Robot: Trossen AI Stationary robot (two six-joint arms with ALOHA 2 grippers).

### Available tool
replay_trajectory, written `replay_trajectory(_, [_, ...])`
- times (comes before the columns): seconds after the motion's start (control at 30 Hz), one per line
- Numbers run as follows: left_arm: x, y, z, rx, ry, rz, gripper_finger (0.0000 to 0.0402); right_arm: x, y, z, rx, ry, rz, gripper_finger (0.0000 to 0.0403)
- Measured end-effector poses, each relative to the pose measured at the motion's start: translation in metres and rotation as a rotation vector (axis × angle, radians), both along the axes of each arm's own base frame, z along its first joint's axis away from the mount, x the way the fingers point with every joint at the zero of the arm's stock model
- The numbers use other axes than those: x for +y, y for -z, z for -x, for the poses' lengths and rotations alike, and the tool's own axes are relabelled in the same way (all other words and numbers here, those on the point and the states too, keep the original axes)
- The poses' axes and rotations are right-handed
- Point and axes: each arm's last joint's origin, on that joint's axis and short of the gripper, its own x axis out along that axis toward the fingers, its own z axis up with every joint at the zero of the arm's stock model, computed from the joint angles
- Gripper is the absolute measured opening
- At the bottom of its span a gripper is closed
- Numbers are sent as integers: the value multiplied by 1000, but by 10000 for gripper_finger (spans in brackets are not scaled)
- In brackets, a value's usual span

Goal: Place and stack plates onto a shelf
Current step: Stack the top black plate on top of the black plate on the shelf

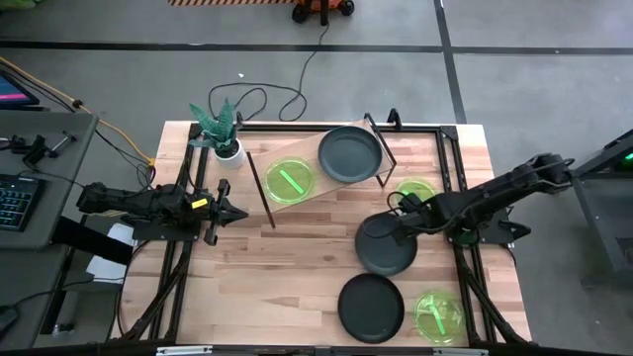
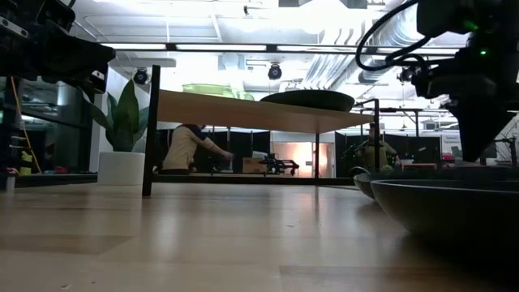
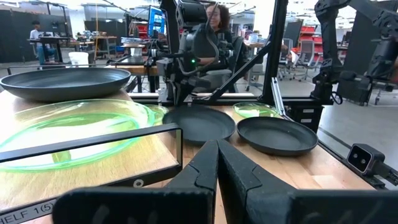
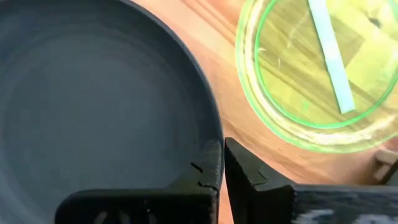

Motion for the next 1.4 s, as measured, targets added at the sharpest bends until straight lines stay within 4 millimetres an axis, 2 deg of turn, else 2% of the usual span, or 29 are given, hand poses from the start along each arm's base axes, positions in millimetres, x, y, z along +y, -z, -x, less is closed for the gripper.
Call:
replay_trajectory(0.33, [0,0,0,0,0,0,0,0,-1,-5,-58,-3,26,7])
replay_trajectory(0.43, [0,0,0,0,0,0,0,2,1,-4,-67,14,14,35])
replay_trajectory(0.67, [0,0,0,0,0,0,0,21,11,8,-68,76,-23,134])
replay_trajectory(0.83, [0,0,0,0,0,0,0,32,10,16,-91,141,12,175])
replay_trajectory(1.13, [0,0,0,0,0,0,0,51,14,32,-175,273,19,166])
replay_trajectory(1.3, [0,0,0,0,0,0,0,54,35,44,-180,366,-42,153])
replay_trajectory(1.4, [0,0,0,0,0,0,0,55,46,46,-247,382,-72,149])
